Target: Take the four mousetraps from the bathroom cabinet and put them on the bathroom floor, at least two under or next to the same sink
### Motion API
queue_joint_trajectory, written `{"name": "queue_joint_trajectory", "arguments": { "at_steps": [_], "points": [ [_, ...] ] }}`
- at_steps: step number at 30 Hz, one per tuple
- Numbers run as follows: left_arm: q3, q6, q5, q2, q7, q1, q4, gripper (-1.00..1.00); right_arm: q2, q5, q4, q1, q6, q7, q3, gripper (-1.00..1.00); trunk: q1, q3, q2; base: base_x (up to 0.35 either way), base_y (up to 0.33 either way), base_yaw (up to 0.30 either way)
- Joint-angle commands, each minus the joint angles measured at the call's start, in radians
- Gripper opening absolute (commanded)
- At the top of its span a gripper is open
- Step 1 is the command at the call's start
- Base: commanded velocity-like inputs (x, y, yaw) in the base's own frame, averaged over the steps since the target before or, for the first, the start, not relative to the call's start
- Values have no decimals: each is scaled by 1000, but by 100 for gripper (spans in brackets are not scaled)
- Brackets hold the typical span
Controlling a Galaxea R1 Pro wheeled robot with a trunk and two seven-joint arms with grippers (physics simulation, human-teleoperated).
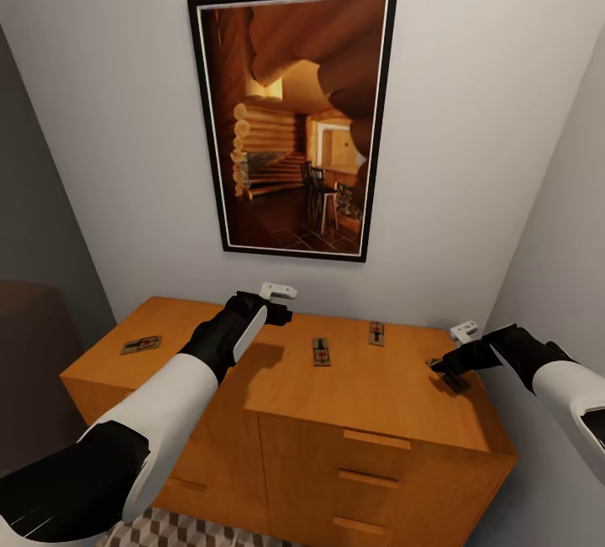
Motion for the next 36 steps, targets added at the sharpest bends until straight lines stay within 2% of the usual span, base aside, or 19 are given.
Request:
{"name": "queue_joint_trajectory", "arguments": {
  "at_steps": [1, 8, 32, 36],
  "points": [
    [-3, 3, 11, 0, 9, -1, -1, 100, 0, 10, -3, 0, 4, 6, -4, 100, 4, -5, -9, 0, 0, 0],
    [-3, 3, 10, 0, 9, -1, -1, 100, 0, 10, -3, 0, 4, 6, -5, 100, 31, -27, -58, 0, 0, 0],
    [-3, 3, 11, 0, 9, -1, -1, 100, 0, 13, -3, 0, 4, 8, -5, 100, 31, -27, -58, 0, 0, 0],
    [-3, 3, 11, 0, 9, -1, -1, 100, 0, 13, -3, 0, 4, 8, -5, 100, 46, -39, -86, 0, 0, 0]
  ]
}}
